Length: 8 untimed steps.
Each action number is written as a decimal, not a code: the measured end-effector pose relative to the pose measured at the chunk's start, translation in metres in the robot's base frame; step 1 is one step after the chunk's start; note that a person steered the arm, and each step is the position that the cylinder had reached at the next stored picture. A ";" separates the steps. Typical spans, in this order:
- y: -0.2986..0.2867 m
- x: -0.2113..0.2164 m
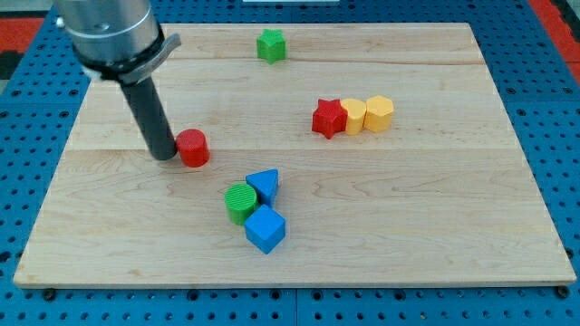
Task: Push the red circle to the left of the red star
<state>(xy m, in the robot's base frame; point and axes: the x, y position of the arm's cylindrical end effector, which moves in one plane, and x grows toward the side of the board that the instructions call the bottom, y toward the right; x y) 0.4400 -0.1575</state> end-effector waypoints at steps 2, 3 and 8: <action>0.042 -0.033; -0.008 -0.017; 0.160 -0.033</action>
